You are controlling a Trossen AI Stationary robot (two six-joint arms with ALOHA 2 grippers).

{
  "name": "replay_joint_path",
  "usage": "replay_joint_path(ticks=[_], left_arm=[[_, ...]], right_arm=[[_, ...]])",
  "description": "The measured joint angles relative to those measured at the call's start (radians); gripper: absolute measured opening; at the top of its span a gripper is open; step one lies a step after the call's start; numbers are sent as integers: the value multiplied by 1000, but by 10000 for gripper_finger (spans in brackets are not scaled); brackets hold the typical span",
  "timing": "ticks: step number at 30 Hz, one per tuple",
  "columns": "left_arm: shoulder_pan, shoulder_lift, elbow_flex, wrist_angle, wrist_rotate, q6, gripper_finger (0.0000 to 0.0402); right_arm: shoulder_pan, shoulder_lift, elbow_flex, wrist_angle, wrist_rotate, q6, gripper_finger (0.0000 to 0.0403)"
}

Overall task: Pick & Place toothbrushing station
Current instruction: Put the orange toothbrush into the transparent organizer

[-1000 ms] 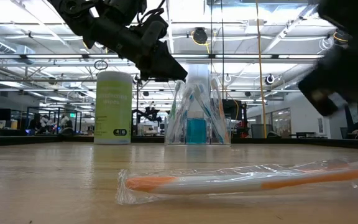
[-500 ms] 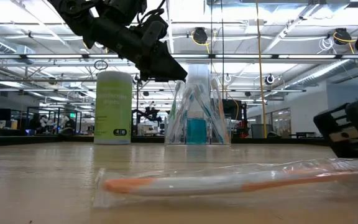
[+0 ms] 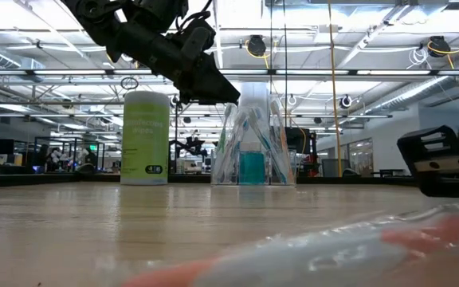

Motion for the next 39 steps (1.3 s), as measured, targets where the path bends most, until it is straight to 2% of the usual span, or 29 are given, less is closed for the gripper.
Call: replay_joint_path(ticks=[5, 10, 16, 19, 22, 24, 27, 28, 30, 33, 39], left_arm=[[0, 0, 0, 0, 0, 0, 86], [0, 0, 0, 0, 0, 0, 86], [0, 0, 0, 0, 0, 0, 86], [0, 0, 0, 0, 0, 0, 86], [0, 0, 0, 1, 0, -7, 86], [0, 0, 0, 4, -1, -32, 86], [0, 0, 0, 20, 0, -69, 86], [0, 0, 0, 26, -1, -73, 86], [0, 0, 0, 36, 0, -73, 86], [0, 0, 0, 57, 0, -73, 86], [0, 0, 0, 137, 0, -64, 86]], right_arm=[[-14, 0, 0, 3, 6, 10, 21], [-33, -21, 0, -58, 74, 83, 31], [-73, -149, -3, -179, 79, -12, 17], [-104, -263, -2, -256, 77, -168, 22], [-153, -387, -2, -379, 109, -424, 28], [-192, -468, -2, -454, 203, -615, 28], [-264, -567, -2, -522, 402, -879, 23], [-293, -595, -2, -540, 425, -954, 23], [-353, -643, -2, -587, 399, -1073, 23], [-453, -679, -2, -649, 302, -1167, 23], [-621, -657, -2, -768, 121, -1124, 23]])
